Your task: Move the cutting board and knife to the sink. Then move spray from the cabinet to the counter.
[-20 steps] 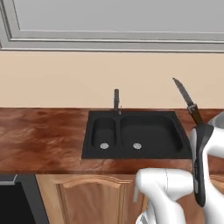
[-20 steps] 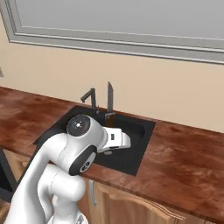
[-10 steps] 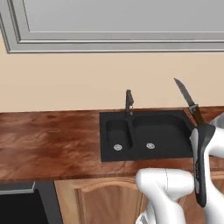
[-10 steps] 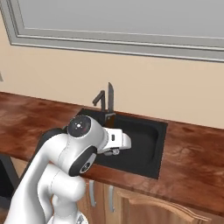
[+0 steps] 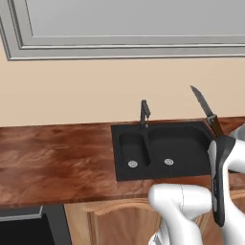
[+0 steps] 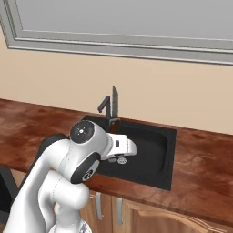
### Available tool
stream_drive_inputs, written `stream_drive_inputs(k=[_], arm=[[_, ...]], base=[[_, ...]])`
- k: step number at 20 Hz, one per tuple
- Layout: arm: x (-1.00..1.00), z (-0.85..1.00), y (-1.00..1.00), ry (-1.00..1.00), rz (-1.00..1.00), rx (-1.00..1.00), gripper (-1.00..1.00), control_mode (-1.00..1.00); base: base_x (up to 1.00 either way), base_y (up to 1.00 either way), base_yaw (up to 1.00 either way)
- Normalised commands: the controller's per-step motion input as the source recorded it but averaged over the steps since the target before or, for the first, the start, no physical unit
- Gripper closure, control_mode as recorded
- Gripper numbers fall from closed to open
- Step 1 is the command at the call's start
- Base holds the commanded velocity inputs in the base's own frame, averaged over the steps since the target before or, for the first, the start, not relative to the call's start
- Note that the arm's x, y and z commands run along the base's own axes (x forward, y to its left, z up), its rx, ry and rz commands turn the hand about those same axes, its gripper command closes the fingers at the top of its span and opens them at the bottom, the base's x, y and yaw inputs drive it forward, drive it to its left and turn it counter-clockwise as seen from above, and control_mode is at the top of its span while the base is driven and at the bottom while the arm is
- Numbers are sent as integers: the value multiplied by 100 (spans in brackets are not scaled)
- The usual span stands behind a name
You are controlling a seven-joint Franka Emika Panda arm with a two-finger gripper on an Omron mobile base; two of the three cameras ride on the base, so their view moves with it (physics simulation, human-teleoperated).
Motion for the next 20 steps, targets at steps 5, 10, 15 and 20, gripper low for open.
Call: stream_drive_inputs(k=[5, 10, 15, 20], arm=[[0, 0, 0, 0, 0, 0, 100, 100], [0, 0, 0, 0, 0, 0, 100, 100], [0, 0, 0, 0, 0, 0, 100, 100], [0, 0, 0, 0, 0, 0, 100, 100]], base=[[77, -33, -1], [100, -10, 0], [60, -1, 0], [0, 0, 0]])
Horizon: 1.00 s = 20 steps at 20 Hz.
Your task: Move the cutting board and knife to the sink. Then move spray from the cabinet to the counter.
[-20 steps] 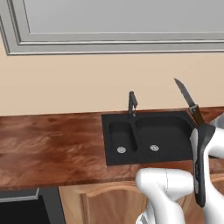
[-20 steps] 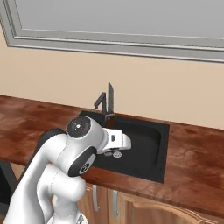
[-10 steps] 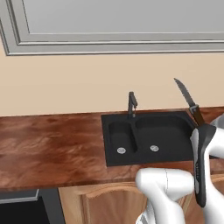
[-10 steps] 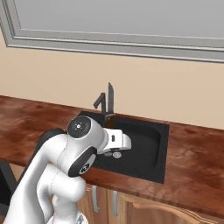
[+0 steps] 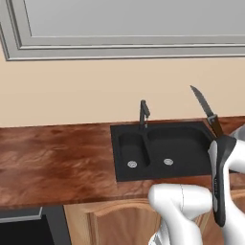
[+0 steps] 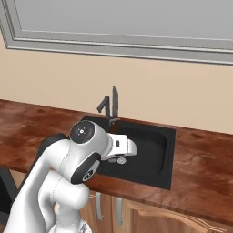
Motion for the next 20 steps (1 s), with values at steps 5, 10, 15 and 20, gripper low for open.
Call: stream_drive_inputs(k=[5, 10, 15, 20], arm=[[30, -4, -7, 4, 0, 0, 100, -100], [75, -12, -20, 30, 3, 0, 100, -100], [58, -23, -34, 31, 7, 0, 100, -100], [37, -38, -50, 25, 17, 0, 100, -100]], base=[[0, 0, 0], [0, 0, 0], [0, 0, 0], [0, 0, 0]])
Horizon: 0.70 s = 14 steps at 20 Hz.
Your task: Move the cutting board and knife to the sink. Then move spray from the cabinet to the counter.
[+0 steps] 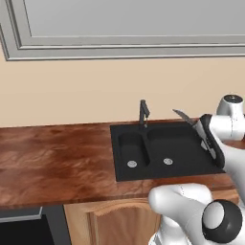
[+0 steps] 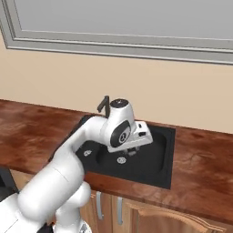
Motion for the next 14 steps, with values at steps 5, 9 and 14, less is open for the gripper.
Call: stream_drive_inputs(k=[5, 9, 14], arm=[[25, -54, -34, 9, 22, 0, 100, -100], [32, -39, -6, 3, 16, 0, 100, -100], [40, -19, 0, 7, 2, 0, 100, -100]], base=[[0, 0, 0], [0, 0, 0], [0, 0, 0]])
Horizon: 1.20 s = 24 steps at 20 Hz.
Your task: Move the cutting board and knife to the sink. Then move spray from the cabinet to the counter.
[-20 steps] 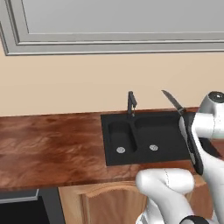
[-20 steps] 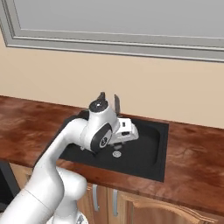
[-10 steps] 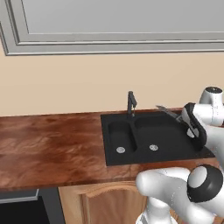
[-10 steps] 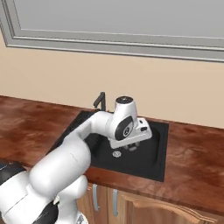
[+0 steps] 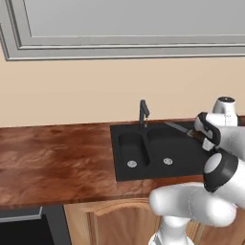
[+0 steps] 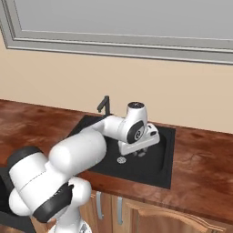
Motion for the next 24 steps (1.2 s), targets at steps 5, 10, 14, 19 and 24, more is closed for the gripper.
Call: stream_drive_inputs(k=[5, 10, 14, 19, 24], arm=[[23, -23, 0, 2, 1, 0, 100, -100], [13, -34, -1, 1, 1, 0, 100, -100], [19, -44, 0, 0, 2, 0, 100, -100], [28, -39, -4, 1, 3, 0, 100, -100], [22, -27, -21, 4, 5, 0, 100, -100]], base=[[0, 0, 0], [0, 0, 0], [0, 0, 0], [0, 0, 0], [0, 0, 0]])
